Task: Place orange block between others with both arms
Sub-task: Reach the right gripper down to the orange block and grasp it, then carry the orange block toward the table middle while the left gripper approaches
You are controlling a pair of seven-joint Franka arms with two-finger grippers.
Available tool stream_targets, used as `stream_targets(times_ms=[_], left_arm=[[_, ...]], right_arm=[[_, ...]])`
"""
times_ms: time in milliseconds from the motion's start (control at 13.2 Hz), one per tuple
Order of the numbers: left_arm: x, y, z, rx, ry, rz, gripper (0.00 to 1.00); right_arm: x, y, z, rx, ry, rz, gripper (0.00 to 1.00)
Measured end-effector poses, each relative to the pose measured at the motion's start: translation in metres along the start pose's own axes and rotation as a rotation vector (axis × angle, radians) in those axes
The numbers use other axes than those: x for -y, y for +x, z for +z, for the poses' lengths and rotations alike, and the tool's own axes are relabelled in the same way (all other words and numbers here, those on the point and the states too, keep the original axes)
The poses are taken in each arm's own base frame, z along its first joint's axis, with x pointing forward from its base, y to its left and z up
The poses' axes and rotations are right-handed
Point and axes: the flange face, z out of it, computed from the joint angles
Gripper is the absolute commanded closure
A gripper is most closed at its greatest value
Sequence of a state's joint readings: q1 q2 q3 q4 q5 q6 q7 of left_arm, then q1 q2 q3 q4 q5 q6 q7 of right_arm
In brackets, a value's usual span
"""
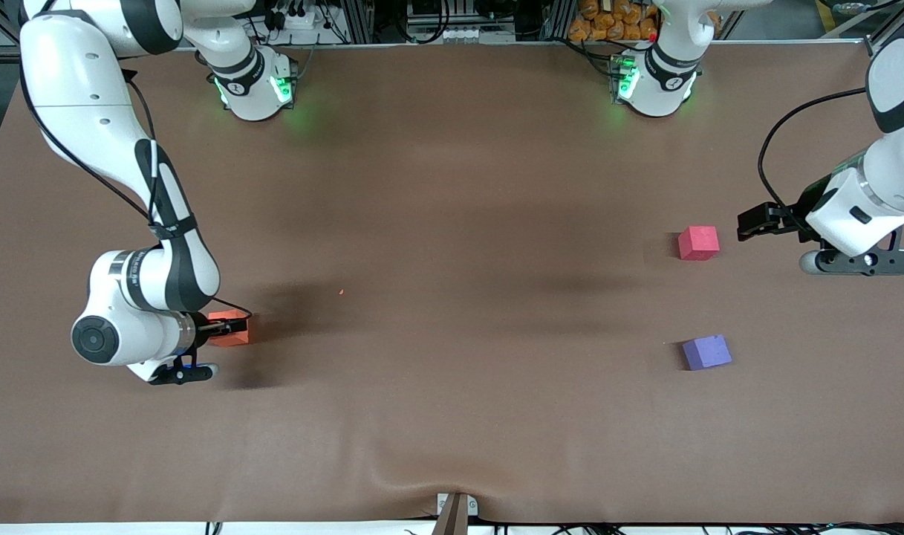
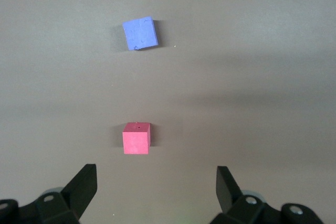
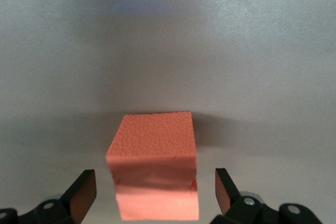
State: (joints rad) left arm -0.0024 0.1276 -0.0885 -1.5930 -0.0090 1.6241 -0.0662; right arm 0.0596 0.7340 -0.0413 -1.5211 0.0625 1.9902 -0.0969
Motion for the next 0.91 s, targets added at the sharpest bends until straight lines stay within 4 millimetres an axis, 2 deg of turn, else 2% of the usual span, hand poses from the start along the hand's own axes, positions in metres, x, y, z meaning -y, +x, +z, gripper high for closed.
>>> stream_targets(times_ms=[227, 454, 681, 908], left_arm=[[0.001, 0.005, -0.007, -0.053, -0.004, -0.003, 0.00], [0.003, 0.011, -0.007, -0.085, -0.008, -0.006, 0.00], [0.004, 0.025, 0.012, -0.085, -0.011, -0.008, 0.00], [0.005, 0.027, 0.017, -0.078, -0.011, -0.009, 0.00]], right_arm=[[-0.005, -0.003, 0.014, 0.018, 0.002, 0.002, 0.00], [-0.005, -0.005, 0.017, 0.024, 0.003, 0.001, 0.23], [-0.003, -0.004, 0.017, 0.022, 0.004, -0.004, 0.43], [0.005, -0.002, 0.015, 0.004, 0.006, -0.017, 0.46]])
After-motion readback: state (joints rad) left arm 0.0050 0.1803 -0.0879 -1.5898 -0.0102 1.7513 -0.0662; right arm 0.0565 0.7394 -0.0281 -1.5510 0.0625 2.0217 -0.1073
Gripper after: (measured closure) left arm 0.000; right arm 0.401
